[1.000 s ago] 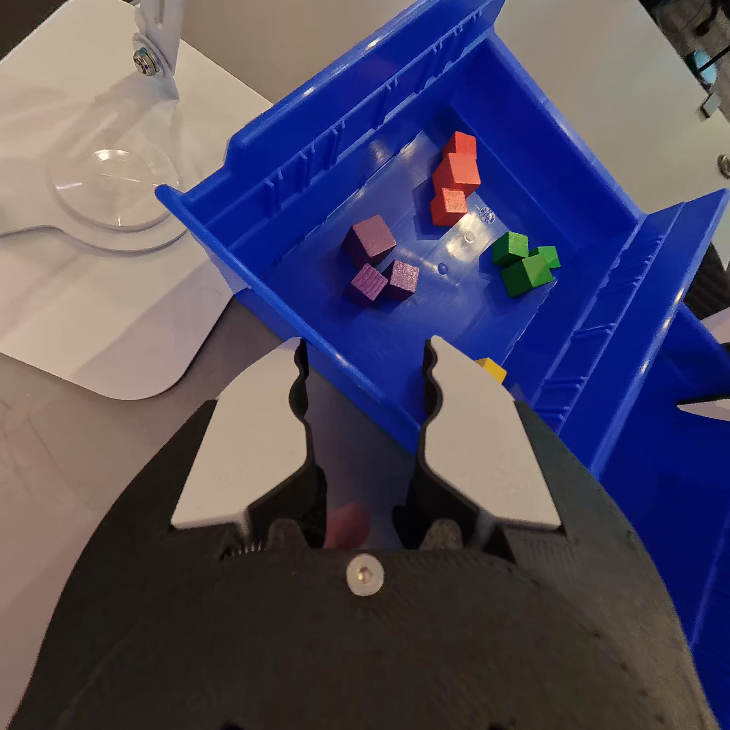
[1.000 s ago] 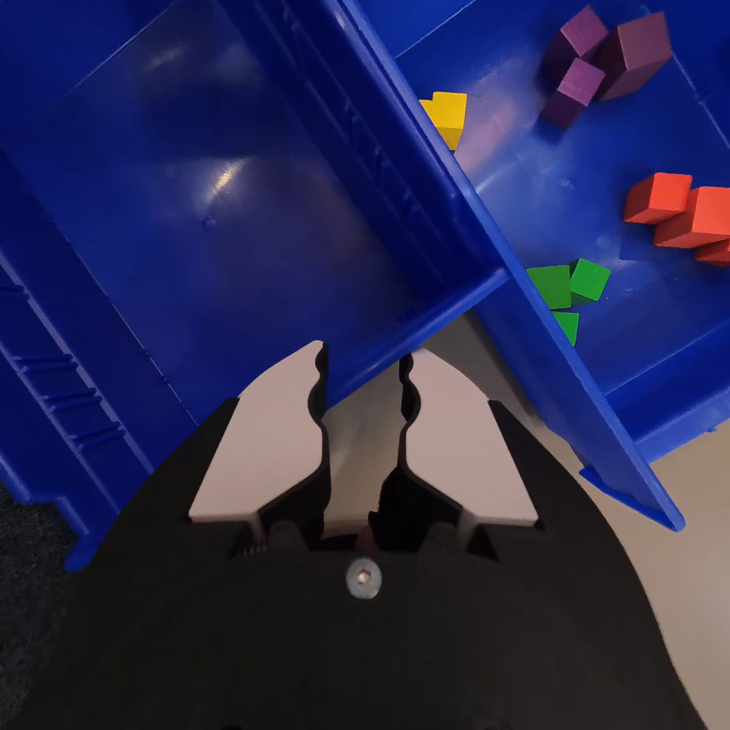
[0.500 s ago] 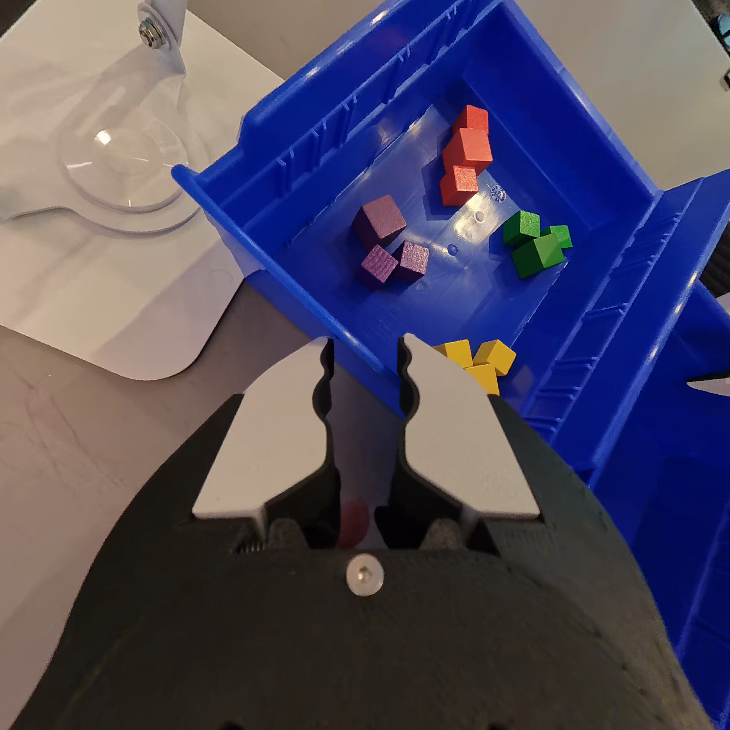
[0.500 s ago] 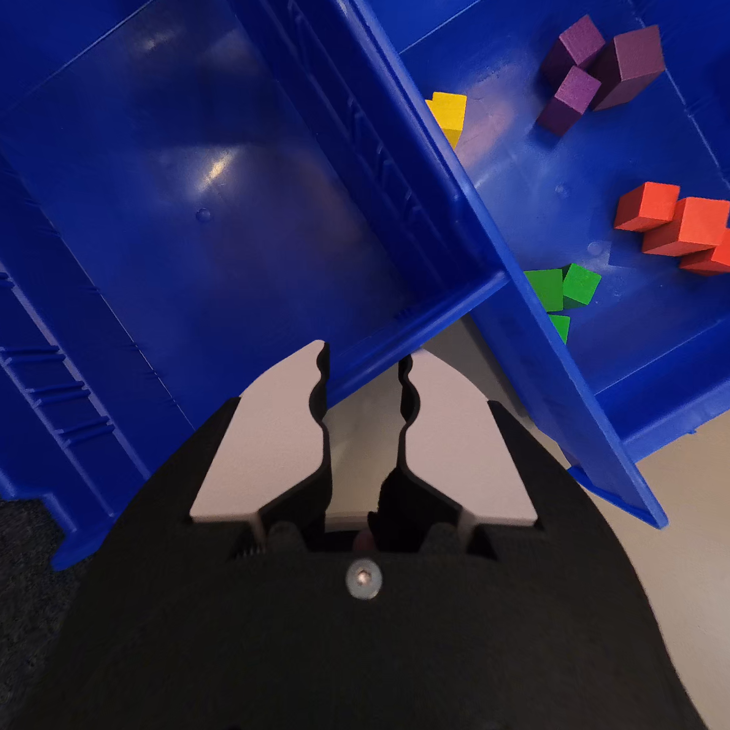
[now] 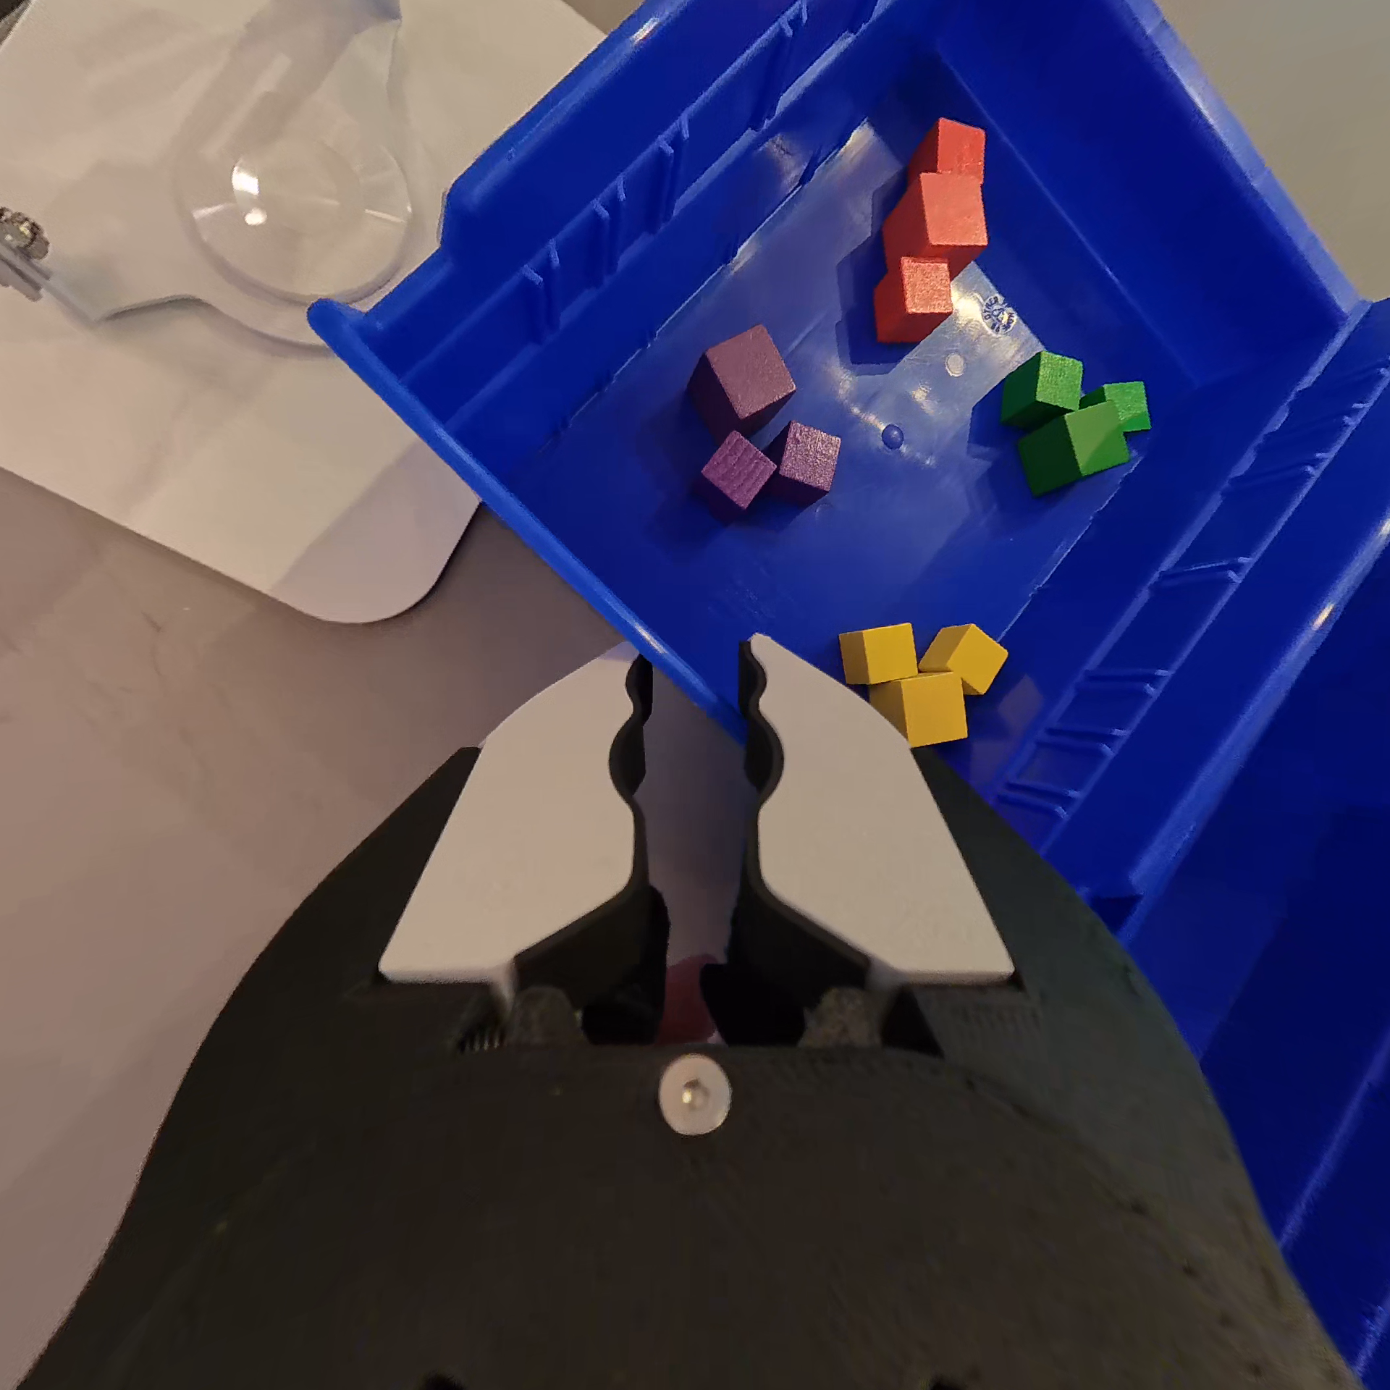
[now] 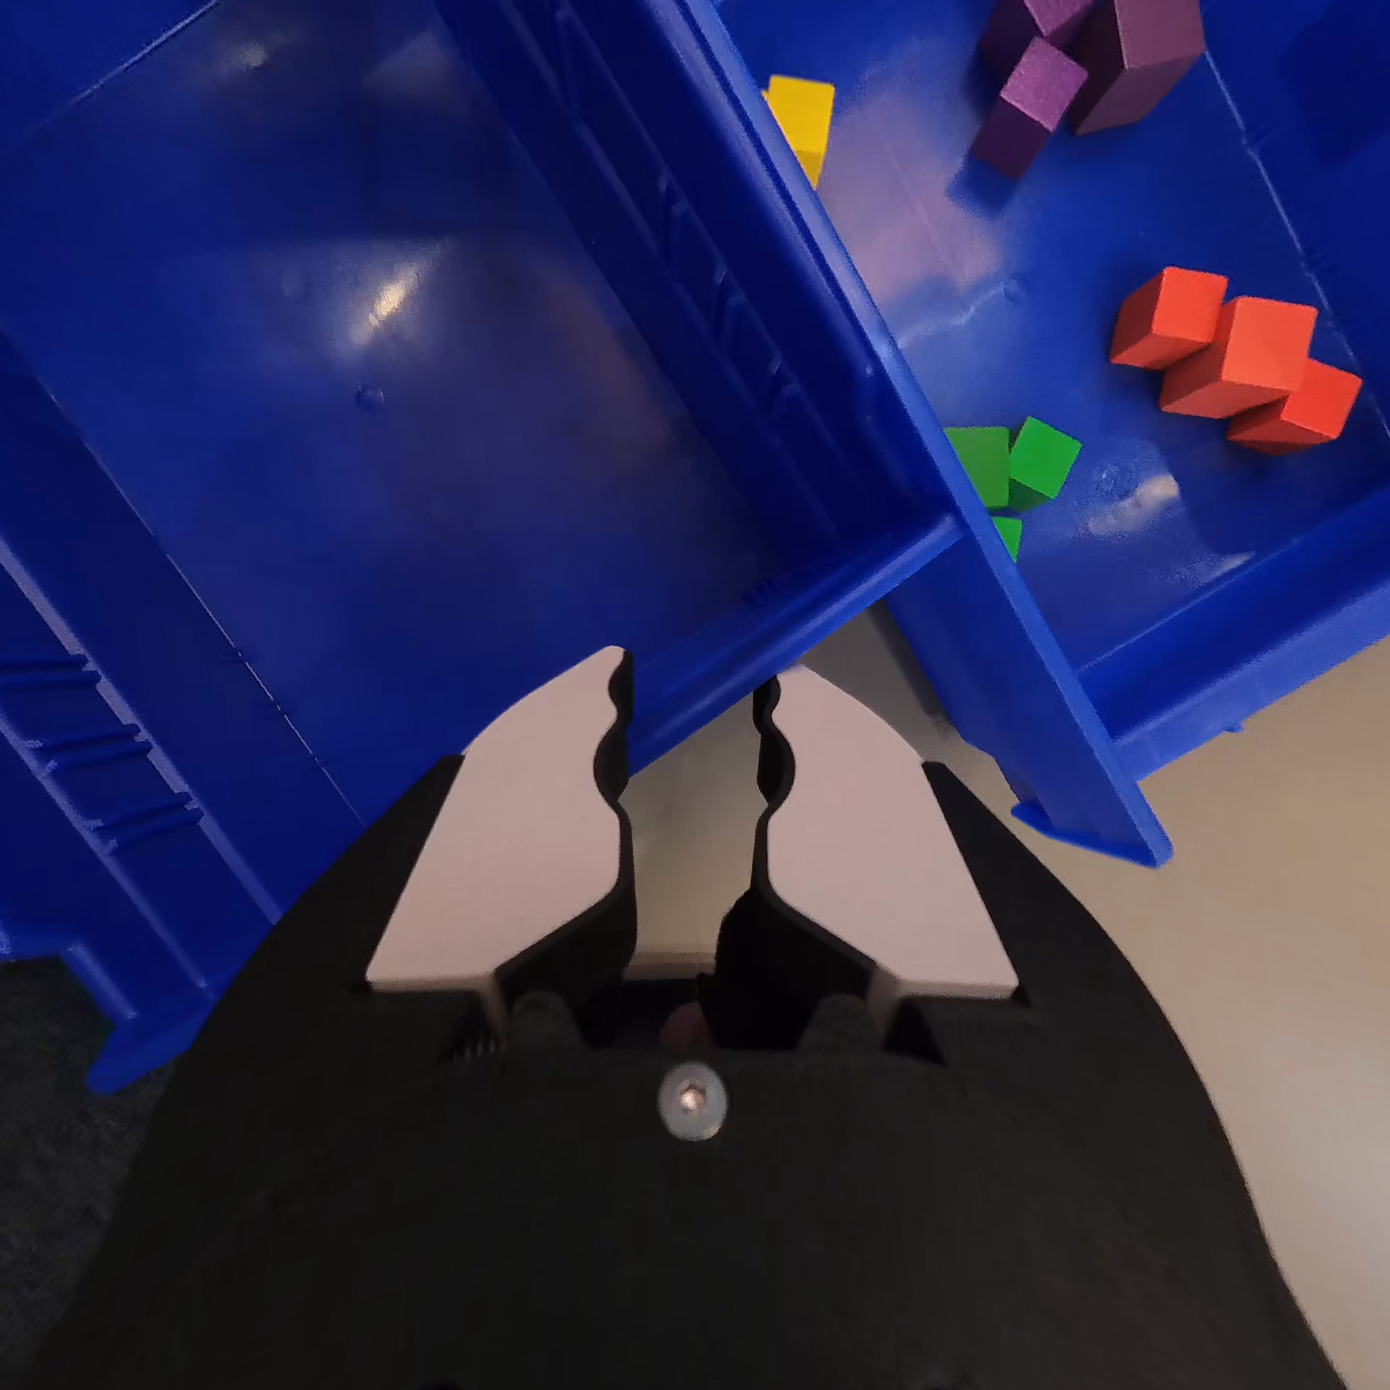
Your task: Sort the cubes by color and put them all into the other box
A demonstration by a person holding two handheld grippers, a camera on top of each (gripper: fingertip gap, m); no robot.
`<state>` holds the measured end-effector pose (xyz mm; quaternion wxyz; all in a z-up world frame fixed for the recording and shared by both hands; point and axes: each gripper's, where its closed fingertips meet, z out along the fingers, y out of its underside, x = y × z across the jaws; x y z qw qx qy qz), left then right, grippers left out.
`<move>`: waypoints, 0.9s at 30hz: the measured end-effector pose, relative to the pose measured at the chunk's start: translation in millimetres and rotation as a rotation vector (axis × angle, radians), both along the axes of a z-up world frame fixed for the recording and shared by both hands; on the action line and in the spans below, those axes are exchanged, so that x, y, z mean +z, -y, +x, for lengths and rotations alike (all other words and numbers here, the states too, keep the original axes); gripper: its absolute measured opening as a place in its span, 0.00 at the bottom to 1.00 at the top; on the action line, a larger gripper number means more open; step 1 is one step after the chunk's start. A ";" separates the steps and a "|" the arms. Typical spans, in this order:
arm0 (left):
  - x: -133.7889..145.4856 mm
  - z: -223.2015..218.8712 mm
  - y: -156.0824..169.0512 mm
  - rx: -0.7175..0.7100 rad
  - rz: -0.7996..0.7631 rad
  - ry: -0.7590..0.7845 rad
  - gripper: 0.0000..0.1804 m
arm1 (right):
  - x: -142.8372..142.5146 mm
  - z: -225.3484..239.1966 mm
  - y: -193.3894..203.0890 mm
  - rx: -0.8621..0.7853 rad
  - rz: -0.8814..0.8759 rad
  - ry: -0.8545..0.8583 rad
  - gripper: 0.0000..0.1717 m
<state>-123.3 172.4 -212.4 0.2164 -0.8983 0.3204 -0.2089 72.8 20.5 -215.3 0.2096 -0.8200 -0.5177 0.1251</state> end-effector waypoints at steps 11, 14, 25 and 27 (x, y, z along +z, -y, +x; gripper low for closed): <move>-0.4 -42.4 13.0 0.062 0.011 -0.051 0.10 | 0.0 14.2 4.2 -0.003 0.012 0.022 0.17; -0.6 -60.5 16.6 0.086 0.005 -0.064 0.10 | -0.1 18.0 4.1 -0.002 0.014 0.030 0.17; -1.7 -132.2 25.5 0.176 -0.015 -0.107 0.08 | -0.4 35.4 -2.9 -0.003 0.020 0.079 0.15; -1.9 -144.3 26.8 0.190 -0.025 -0.103 0.08 | -0.5 38.7 -5.3 -0.006 0.019 0.087 0.15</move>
